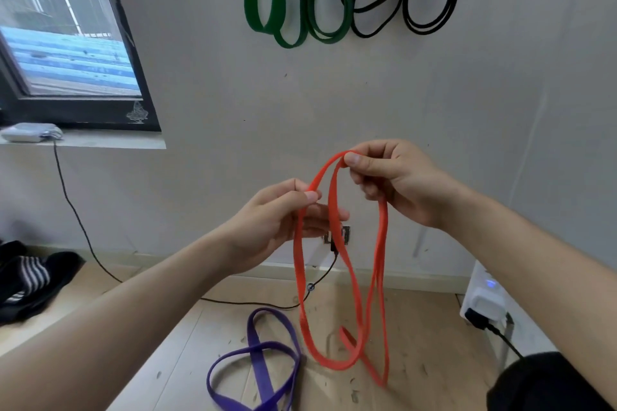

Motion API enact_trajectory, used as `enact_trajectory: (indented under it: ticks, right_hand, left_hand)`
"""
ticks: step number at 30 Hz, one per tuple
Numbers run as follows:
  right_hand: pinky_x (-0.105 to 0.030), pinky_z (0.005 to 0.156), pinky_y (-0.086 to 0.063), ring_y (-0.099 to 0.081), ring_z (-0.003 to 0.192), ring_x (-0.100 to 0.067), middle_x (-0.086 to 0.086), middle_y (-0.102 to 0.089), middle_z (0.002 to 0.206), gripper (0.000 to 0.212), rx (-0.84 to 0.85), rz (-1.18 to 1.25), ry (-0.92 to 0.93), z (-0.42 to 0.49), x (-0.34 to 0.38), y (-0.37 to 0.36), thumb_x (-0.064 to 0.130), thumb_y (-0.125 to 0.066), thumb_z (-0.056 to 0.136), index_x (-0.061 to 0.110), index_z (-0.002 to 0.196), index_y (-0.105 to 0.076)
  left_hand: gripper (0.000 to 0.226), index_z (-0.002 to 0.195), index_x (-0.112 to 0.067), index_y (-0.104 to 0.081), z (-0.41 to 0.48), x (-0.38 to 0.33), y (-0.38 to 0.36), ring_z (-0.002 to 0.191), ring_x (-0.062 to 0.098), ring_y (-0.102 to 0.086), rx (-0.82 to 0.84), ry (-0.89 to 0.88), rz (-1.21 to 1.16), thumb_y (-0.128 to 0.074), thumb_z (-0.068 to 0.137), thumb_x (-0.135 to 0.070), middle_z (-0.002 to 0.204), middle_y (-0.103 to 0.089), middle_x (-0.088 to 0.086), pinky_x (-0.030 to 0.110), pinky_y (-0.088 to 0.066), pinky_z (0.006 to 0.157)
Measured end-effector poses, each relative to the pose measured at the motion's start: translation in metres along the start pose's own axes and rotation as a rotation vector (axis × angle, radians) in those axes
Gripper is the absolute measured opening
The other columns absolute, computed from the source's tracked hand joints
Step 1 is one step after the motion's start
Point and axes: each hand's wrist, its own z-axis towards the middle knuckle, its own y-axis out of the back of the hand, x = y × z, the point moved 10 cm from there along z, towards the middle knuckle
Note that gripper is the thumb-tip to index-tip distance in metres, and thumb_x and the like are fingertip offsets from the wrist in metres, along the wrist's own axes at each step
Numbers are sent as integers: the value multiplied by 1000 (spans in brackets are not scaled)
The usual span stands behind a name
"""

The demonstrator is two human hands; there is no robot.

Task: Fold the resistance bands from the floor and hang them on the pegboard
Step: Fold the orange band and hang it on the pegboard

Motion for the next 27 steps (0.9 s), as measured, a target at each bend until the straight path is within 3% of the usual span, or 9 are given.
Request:
enact_trajectory:
  ticks: [3, 7, 11, 15, 19, 22, 24, 27]
  right_hand:
    - [-20, 48, -34, -43, 49, -12, -1, -57, 62, 20, -18, 7, -5, 2, -3, 5, 24, -69, 78, 5, 86, -68]
    - [-19, 47, -36, -43, 51, -13, -2, -57, 63, 23, -11, -7, -17, 4, -7, 10, 25, -70, 77, 5, 87, -69]
    - [-20, 48, -35, -43, 53, -14, -4, -57, 63, 23, -22, -25, -36, 7, -12, 20, 22, -71, 77, 2, 87, -68]
    - [-22, 51, -39, -47, 56, -17, -7, -58, 66, 22, 6, -52, -64, 6, -19, 23, 21, -71, 78, 2, 90, -70]
    - [-36, 75, -57, -66, 72, -26, -11, -68, 79, 34, 133, -190, -156, 0, -33, 14, 19, -73, 78, -2, 104, -67]
    - [-42, 91, -58, -73, 93, -31, -14, -74, 98, 39, 281, -251, -180, -7, -40, -17, 18, -76, 81, 5, 117, -65]
    - [-36, 86, -58, -73, 91, -26, -13, -74, 98, 34, 274, -188, -123, -7, -37, -35, 17, -74, 86, 5, 115, -64]
    - [-28, 68, -56, -69, 70, -20, -12, -72, 83, 25, 135, -156, -61, -1, -30, -34, 16, -72, 88, -1, 106, -67]
  left_hand:
    - [12, 91, -8, -57, 1, 2, 4, 88, 30, -73, -36, 1, -3, -62, 95, -18, 91, -75, 16, 43, -58, 93]
    - [12, 87, -11, -66, 2, 3, 9, 83, 29, -70, -46, 10, -5, -64, 95, -20, 85, -68, 10, 50, -57, 97]
    - [20, 99, -6, -67, -1, 0, 20, 72, 23, -69, -124, 3, 11, -68, 83, -18, 83, -67, 12, 36, -60, 78]
    - [34, 111, 1, -70, -3, -6, 36, 73, 20, -65, -195, -33, 7, -69, 80, -14, 91, -67, 12, 33, -62, 78]
    - [36, 112, 2, -72, -2, -13, 43, 74, 19, -62, -250, -89, -8, -70, 78, -12, 90, -65, 14, 28, -61, 78]
    - [35, 112, 0, -73, -1, -16, 37, 77, 22, -64, -253, -117, 89, -71, 79, -13, 91, -67, 22, 27, -60, 77]
    - [26, 111, -3, -74, 0, -18, 30, 83, 26, -70, -237, -141, 190, -70, 86, -8, 97, -74, 26, 27, -61, 79]
    - [22, 112, -6, -74, -1, -22, 27, 85, 25, -74, -246, -166, 273, -68, 91, -5, 98, -77, 19, 30, -62, 80]
